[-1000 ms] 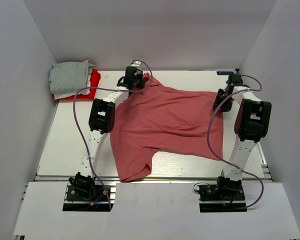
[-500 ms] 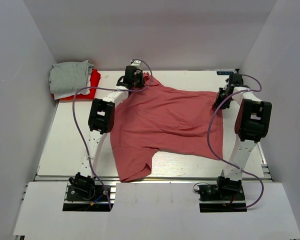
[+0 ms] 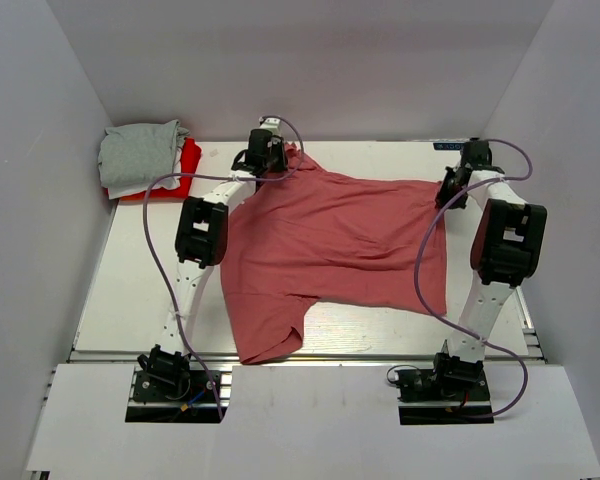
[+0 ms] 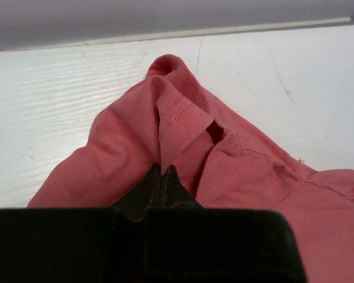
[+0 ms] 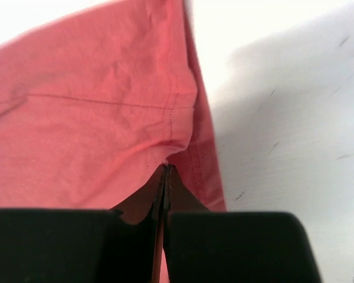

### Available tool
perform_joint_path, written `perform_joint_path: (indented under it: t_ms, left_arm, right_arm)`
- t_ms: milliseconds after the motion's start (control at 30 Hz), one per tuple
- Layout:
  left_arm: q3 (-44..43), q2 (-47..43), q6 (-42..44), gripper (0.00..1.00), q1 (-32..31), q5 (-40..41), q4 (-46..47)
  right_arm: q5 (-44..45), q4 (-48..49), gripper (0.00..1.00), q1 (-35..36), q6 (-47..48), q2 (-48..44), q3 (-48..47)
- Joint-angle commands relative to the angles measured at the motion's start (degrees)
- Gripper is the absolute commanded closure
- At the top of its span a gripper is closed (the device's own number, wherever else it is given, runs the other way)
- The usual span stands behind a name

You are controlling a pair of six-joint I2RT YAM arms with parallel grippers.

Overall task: Fold and stack the t-shirts
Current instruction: Flatten out the tshirt

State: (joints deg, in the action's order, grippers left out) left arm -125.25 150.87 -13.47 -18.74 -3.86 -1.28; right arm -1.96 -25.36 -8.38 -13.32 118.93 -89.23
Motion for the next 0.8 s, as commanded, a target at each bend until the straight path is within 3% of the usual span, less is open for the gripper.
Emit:
perform_joint_path:
  t_ms: [0, 400, 533, 767]
  left_arm:
    - [-2.54, -7.78, 0.47, 1.00, 0.55, 1.75, 1.10]
    - [-4.30, -7.17, -2.16, 1.00, 2.92, 4.12, 4.43]
    - [-4.30, -7.17, -4.02, 1.00, 4.23, -1.04, 8.12]
    - [3.68, -12.17, -3.93, 1.00, 4.24, -6.78, 14.37]
  right_arm:
    - [3.54, 4.01, 1.00, -0.76, 0.23, -4.59, -4.37]
    - [2.48, 4.27, 1.00, -2.43, 0.40, -1.34, -11.31]
    - [-1.10, 6.10, 1.00, -2.87, 0.66, -1.24, -13.25]
    - [-6.92, 13.05, 1.00, -2.78, 3.12, -7.91, -5.53]
